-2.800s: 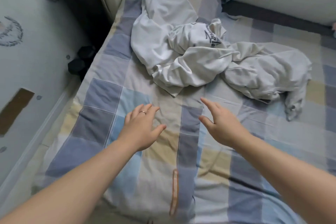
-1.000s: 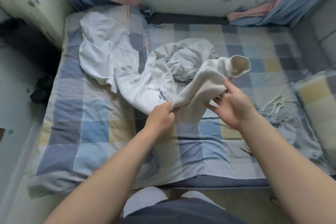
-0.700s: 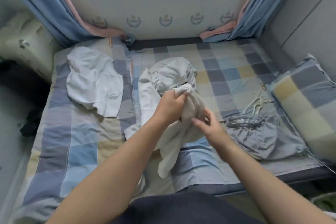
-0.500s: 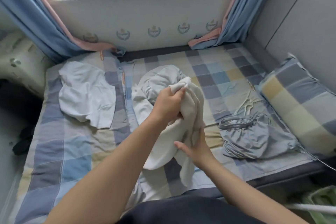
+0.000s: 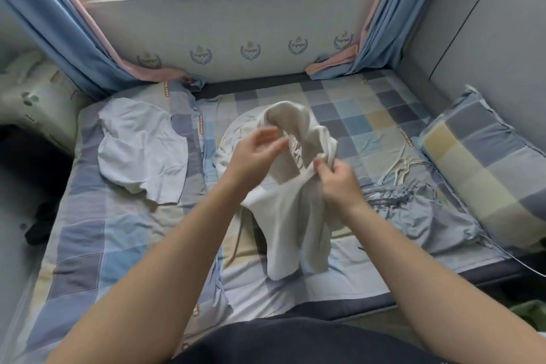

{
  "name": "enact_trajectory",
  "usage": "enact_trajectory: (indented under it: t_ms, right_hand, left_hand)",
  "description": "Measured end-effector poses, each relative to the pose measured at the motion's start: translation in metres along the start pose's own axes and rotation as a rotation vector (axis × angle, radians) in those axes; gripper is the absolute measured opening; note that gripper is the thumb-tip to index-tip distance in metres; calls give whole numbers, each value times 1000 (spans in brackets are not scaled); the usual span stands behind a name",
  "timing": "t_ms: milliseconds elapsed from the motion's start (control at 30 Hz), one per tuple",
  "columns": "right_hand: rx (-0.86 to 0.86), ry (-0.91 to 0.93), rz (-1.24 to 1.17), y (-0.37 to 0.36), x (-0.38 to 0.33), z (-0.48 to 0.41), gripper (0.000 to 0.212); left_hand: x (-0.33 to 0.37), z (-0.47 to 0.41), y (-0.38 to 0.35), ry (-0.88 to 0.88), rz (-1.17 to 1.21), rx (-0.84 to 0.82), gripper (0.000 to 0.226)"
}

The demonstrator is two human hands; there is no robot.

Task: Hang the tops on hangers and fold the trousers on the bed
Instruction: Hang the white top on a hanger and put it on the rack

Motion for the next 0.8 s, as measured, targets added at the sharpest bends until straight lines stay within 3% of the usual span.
enact_trajectory:
  t_ms: [200,300,367,400,433,533,567,733,800]
  right_hand:
    - [17,7,-381,32,-55,-22,31]
    - [0,-51,-599,36,-64,-26,24]
    - [-3,-92,-706,38,-65,-28,22]
    - [-6,-116,-743,38,-64,-28,21]
    - [-14,-146,-773,36,-61,-26,20]
    - [-48,-200,-854,31,-58,-17,23]
    - [-65,-200,-873,31,-59,-14,24]
    - [-84,-175,-952,45,-73,-8,25]
    - [-67,-177,-977,52,-76,-12,29]
  left_hand:
    - [-118,56,-24,253,-325,-217,86]
    - [-152,62,-27,299,-475,-187,47]
    - [-158,64,-31,291,-465,-181,13]
    - [-159,65,-33,284,-436,-191,9]
    - [-161,67,-37,286,-412,-214,15]
    - [-164,70,-45,291,-454,-241,78]
    - [-165,68,-45,281,-508,-213,86]
    - [-150,50,-46,157,-586,-75,59]
    - [-141,43,-46,95,-465,-45,43]
Point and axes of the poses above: each hand's wrist, its own z-axis away from the middle knuckle, its own y-axis out of the back of the hand, x = y × z, the point moved 9 cm from there along -z, towards the middle knuckle, and after that the axes turned 12 degrees about z, right-handed, at the moved point
